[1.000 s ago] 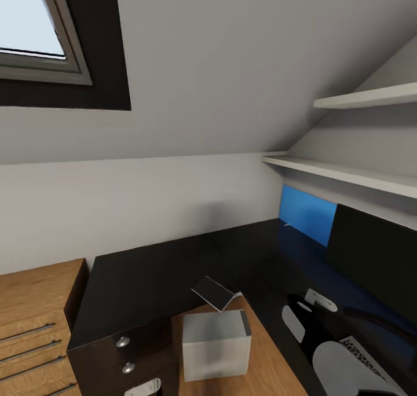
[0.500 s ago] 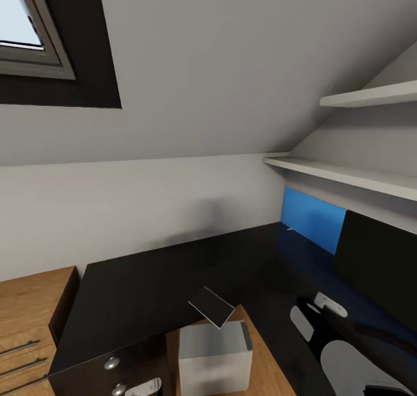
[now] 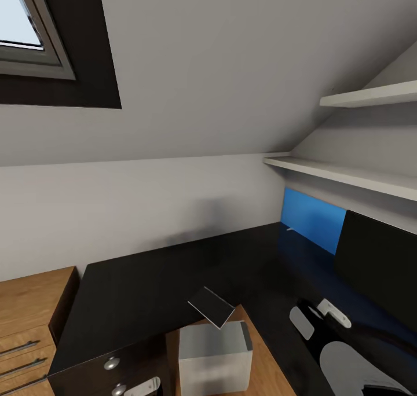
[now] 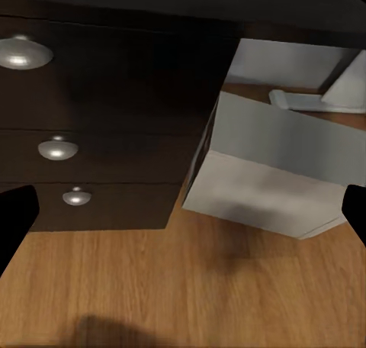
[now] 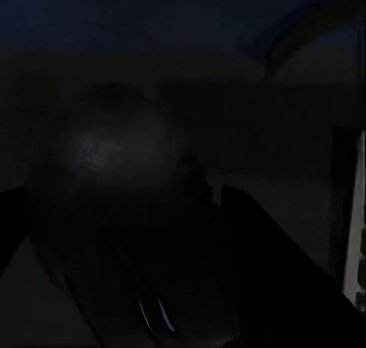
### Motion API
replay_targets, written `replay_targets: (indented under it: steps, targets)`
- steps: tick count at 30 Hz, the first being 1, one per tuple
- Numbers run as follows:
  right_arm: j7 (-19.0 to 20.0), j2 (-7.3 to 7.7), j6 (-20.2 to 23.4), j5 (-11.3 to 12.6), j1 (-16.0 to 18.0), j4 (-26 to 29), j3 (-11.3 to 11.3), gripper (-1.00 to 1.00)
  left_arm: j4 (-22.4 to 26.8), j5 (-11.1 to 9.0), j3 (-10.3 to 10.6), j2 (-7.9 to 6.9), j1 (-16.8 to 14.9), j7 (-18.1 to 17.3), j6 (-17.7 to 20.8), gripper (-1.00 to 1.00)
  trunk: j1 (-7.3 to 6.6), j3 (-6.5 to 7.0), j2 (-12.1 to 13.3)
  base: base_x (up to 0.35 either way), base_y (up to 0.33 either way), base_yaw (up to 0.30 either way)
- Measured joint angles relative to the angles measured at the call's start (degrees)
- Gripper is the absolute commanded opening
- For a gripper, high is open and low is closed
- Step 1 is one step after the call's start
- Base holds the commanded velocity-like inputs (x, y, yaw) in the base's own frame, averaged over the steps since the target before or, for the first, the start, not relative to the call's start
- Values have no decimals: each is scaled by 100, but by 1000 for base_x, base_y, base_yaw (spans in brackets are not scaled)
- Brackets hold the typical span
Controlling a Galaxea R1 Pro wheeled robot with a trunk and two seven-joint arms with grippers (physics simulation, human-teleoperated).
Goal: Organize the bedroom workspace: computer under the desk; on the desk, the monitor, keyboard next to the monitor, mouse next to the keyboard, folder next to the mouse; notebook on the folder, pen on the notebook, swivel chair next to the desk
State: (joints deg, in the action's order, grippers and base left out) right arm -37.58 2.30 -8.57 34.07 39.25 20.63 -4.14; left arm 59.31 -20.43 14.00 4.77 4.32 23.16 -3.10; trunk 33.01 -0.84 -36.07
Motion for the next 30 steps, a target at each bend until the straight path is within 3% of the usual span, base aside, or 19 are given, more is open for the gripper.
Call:
replay_targets:
  steps: [3,4,7,10,14,25,30]
  targets:
    - [-413,-108,-142,34,0,12,-13,-100,10,-5,-5,-3,0,3,0,100,0,0,0,0,0,0]
    - [-502,-129,-283,163,0,12,-62,-100,10,-6,-3,-1,0,4,0,100,0,0,0,0,0,0]
    - [-571,-143,-498,653,1,13,-197,-100,13,-7,-1,0,0,4,0,100,0,0,0,0,0,0]
    - [-589,-135,-601,1299,1,14,-311,-100,15,-7,0,0,0,4,0,100,0,0,0,0,0,0]
    - [-585,-130,-710,1846,1,15,-356,-100,15,-7,0,0,0,4,0,100,0,0,0,0,0,0]
    - [-577,-125,-789,1957,0,45,-328,-100,12,-7,2,2,1,12,5,100,0,0,0,0,0,0]
    - [-550,-87,-790,1935,0,65,-325,-100,7,-7,8,8,0,13,8,100,109,-89,-199,0,0,0]
